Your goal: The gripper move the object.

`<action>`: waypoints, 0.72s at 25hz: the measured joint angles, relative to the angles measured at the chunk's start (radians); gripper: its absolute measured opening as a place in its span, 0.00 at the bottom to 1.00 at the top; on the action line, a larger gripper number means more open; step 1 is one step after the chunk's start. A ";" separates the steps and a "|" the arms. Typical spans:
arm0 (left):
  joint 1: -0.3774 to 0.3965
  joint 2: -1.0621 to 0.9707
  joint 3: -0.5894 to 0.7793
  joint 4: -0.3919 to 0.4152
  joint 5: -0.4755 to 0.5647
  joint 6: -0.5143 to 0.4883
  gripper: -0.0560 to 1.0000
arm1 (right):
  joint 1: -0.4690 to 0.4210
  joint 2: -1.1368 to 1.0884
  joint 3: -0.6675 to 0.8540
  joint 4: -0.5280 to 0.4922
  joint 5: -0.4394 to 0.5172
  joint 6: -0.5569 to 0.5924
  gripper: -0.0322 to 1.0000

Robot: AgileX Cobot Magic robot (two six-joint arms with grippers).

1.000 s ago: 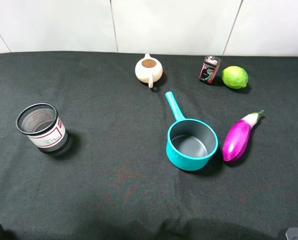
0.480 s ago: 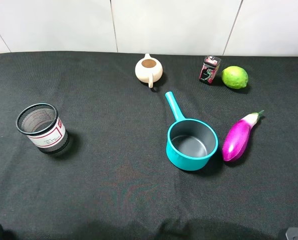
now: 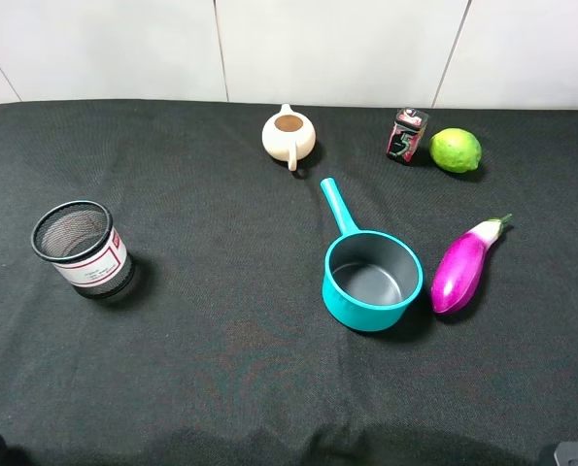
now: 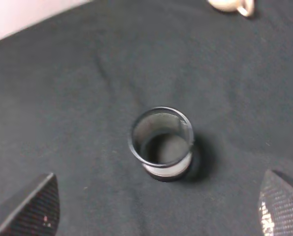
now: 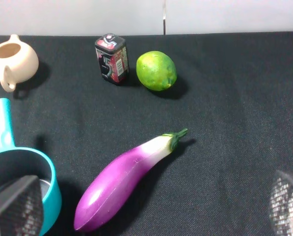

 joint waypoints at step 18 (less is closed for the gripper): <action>0.178 -0.311 0.340 -0.001 -0.083 -0.151 0.80 | 0.000 0.000 0.000 0.000 0.000 0.000 0.70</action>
